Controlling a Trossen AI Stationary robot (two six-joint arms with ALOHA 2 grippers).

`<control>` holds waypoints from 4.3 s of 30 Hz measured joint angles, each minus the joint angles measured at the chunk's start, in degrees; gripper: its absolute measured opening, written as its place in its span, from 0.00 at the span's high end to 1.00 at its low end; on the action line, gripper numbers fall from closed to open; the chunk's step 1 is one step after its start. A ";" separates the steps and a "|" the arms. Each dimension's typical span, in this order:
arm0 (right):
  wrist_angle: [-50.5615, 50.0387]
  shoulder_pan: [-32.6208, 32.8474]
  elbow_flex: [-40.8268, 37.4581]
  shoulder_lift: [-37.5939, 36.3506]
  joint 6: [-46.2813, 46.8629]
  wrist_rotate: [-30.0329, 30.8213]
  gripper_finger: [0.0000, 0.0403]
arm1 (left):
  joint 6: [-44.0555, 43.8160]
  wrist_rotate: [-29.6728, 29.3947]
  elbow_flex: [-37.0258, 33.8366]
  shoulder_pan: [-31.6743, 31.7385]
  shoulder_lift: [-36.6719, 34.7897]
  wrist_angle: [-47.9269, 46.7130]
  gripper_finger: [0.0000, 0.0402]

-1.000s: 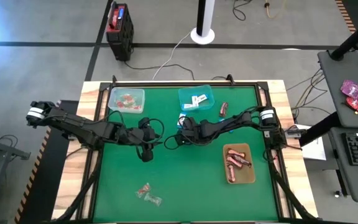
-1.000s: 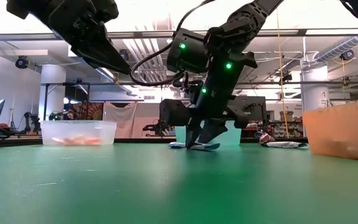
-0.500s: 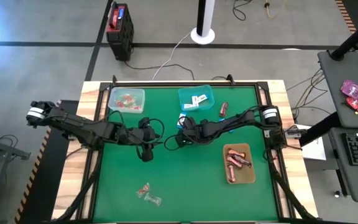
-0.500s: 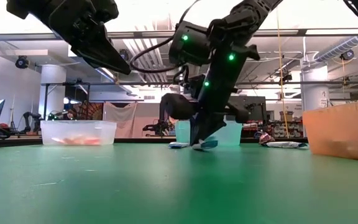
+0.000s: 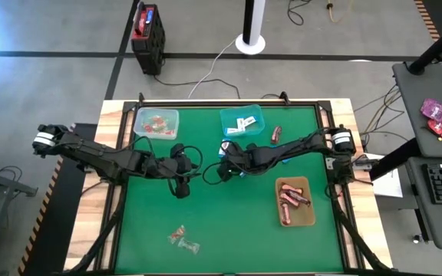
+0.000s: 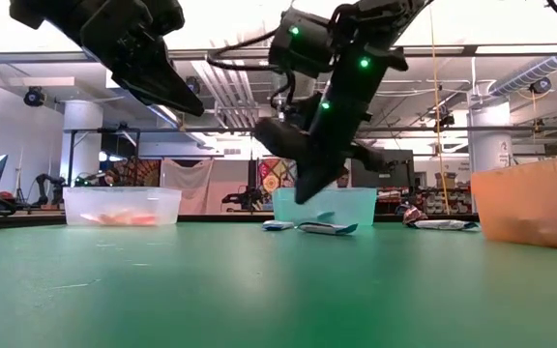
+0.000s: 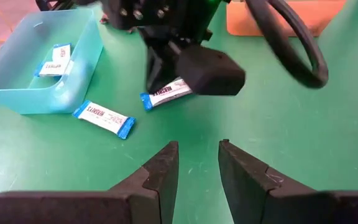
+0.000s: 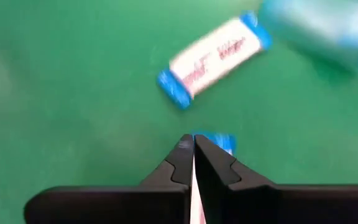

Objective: Sort candy by brand, put in halloween buckets
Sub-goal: Put the white chocolate into the light blue bin

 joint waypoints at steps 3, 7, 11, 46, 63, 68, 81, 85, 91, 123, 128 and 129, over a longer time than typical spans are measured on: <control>-5.55 -0.79 0.00 -0.27 0.82 -2.89 0.97 | 0.02 0.03 0.00 0.00 0.00 0.00 0.76; -14.02 -1.56 0.00 -1.05 0.40 -6.92 0.92 | 1.05 3.82 0.00 -0.02 0.17 0.17 0.76; -17.33 0.01 0.00 -2.50 -5.13 -7.91 0.83 | 3.18 7.48 -0.02 -0.08 2.13 2.79 0.76; 14.07 8.66 -9.29 -4.31 -26.74 -5.45 0.77 | 13.54 9.23 -0.57 0.01 16.97 17.98 0.76; 31.10 13.74 -21.67 -5.47 -22.33 0.46 0.48 | 20.91 14.38 -0.43 9.63 34.03 35.93 0.90; 34.17 13.72 -21.75 -3.36 -22.37 0.47 0.43 | 20.16 14.38 -0.20 9.73 36.57 37.37 0.94; 36.50 13.19 -21.79 0.33 -19.65 1.79 0.50 | 16.92 14.41 -0.07 9.97 39.56 39.49 1.00; 36.30 13.12 -21.79 0.37 -19.65 2.12 0.63 | 16.02 14.58 -0.15 9.95 39.52 39.40 1.00; 37.03 13.15 -21.81 0.46 -20.15 1.75 0.83 | 15.65 14.62 -0.26 9.94 39.48 38.77 1.00; 22.09 4.22 -20.40 -17.75 -22.46 1.96 0.93 | 12.92 14.61 -0.47 7.38 2.68 3.89 1.00; 17.32 -4.15 -20.35 -24.98 -24.15 1.81 0.93 | 9.41 14.62 -0.57 6.30 -2.81 -1.08 1.00; 16.35 -6.26 -20.39 -25.96 -23.26 1.81 0.93 | 8.97 14.60 -0.56 6.08 -3.65 -1.44 1.00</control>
